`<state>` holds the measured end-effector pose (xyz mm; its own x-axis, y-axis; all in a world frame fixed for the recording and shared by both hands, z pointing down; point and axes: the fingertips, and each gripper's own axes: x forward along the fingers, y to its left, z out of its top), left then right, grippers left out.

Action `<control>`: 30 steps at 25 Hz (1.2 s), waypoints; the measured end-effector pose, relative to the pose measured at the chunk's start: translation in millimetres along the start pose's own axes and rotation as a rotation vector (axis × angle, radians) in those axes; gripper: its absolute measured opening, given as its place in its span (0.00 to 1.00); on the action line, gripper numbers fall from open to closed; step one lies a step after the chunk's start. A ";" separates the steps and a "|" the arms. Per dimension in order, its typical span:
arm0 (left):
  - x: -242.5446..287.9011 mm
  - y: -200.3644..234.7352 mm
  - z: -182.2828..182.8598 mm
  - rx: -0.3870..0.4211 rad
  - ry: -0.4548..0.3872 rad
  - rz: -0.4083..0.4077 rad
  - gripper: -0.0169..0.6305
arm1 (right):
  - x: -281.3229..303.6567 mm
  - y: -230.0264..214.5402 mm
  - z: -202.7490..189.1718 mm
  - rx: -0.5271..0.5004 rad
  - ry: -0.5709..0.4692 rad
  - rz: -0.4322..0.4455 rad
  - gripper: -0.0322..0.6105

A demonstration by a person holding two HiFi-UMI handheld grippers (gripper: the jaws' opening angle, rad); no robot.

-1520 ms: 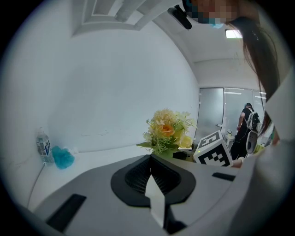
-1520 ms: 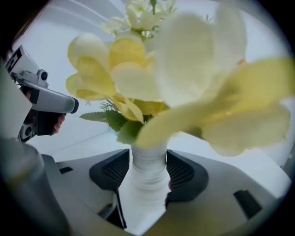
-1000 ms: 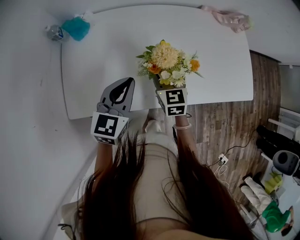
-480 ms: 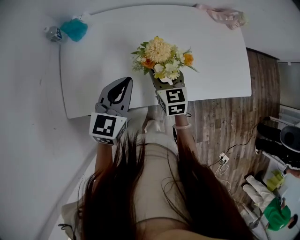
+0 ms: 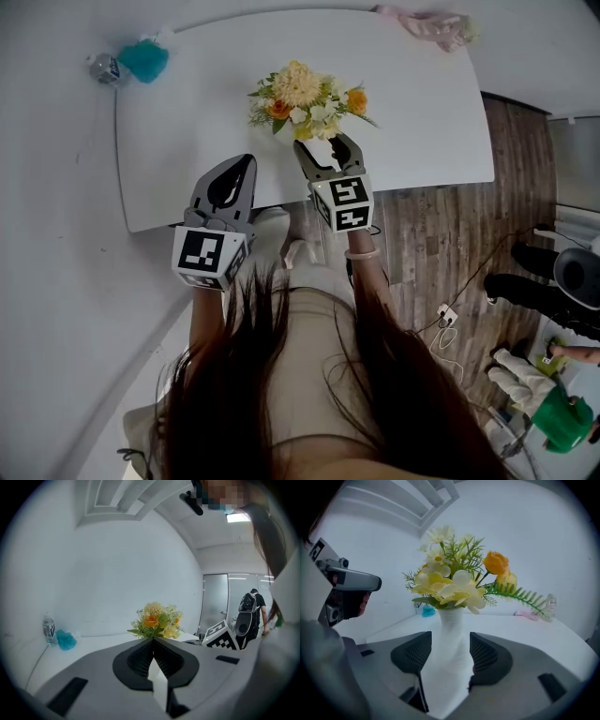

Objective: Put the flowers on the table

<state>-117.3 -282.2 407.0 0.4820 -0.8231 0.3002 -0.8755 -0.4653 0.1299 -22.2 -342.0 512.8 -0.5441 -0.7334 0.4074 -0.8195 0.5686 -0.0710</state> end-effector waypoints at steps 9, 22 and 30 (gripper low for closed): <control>-21.0 -17.3 -3.7 -0.021 -0.017 0.050 0.03 | -36.0 -3.0 -3.8 -0.011 -0.016 -0.019 0.45; -46.6 -55.9 3.1 0.017 -0.069 0.064 0.03 | -88.0 -0.4 0.7 -0.033 -0.078 -0.019 0.45; -64.5 -82.9 4.8 0.018 -0.080 0.066 0.03 | -123.0 2.5 2.4 -0.051 -0.098 -0.022 0.45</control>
<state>-75.6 -192.1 372.4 0.4251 -0.8751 0.2315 -0.9051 -0.4145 0.0949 42.3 -251.3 460.3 -0.5427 -0.7777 0.3171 -0.8229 0.5680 -0.0155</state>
